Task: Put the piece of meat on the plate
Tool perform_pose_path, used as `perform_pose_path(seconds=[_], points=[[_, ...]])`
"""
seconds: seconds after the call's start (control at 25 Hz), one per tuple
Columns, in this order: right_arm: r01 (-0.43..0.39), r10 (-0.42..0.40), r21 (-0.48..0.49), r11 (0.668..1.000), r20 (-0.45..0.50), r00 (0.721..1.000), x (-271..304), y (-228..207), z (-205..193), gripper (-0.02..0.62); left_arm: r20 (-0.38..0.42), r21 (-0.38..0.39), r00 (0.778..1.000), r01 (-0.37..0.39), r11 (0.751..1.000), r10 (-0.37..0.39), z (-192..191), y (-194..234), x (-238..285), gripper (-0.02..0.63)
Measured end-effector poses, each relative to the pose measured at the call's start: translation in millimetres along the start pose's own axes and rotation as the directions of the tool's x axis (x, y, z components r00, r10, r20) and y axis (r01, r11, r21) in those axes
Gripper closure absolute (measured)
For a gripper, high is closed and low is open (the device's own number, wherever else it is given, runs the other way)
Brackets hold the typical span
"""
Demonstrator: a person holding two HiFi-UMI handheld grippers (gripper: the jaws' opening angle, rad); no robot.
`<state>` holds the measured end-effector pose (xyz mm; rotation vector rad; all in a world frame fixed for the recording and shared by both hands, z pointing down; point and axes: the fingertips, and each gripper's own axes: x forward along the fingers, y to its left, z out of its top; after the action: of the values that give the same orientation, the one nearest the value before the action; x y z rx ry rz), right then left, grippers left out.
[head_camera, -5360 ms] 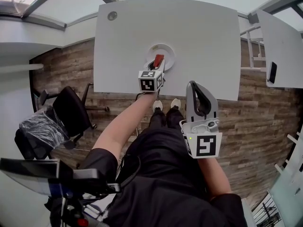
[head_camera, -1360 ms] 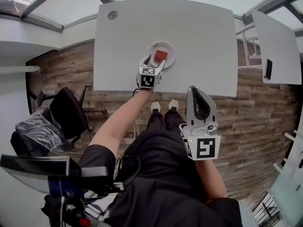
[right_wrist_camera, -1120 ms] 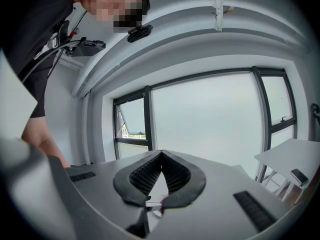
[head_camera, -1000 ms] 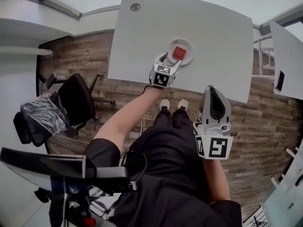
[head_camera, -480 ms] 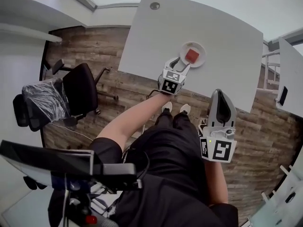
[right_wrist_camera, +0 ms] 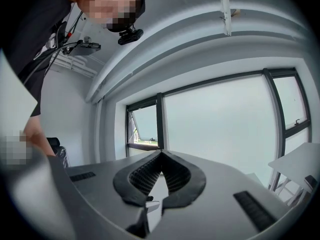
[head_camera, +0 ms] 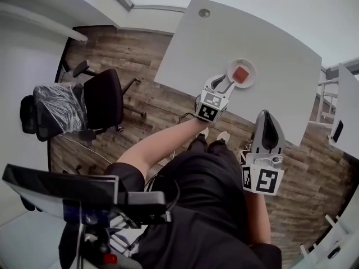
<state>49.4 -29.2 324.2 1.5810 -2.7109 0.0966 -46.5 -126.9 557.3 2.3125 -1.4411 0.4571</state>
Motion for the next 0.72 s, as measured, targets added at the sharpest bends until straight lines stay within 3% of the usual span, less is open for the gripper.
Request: perform_pose_path(seconds=[0.44, 0.72], points=[[-0.025, 0.025, 0.011, 1.0, 0.003, 1.0, 5.3, 2.2, -7.3, 0.591, 0.06, -0.015, 0.998, -0.031, 0.999, 0.032, 14.6, -2.2, -28.3, 0.512], [-0.028, 0.028, 0.015, 0.999, 0.007, 1.0, 4.2, 0.4, -3.3, 0.591, 0.113, -0.029, 0.991, -0.064, 0.997, 0.067, 27.9, -8.5, -50.5, 0.599]])
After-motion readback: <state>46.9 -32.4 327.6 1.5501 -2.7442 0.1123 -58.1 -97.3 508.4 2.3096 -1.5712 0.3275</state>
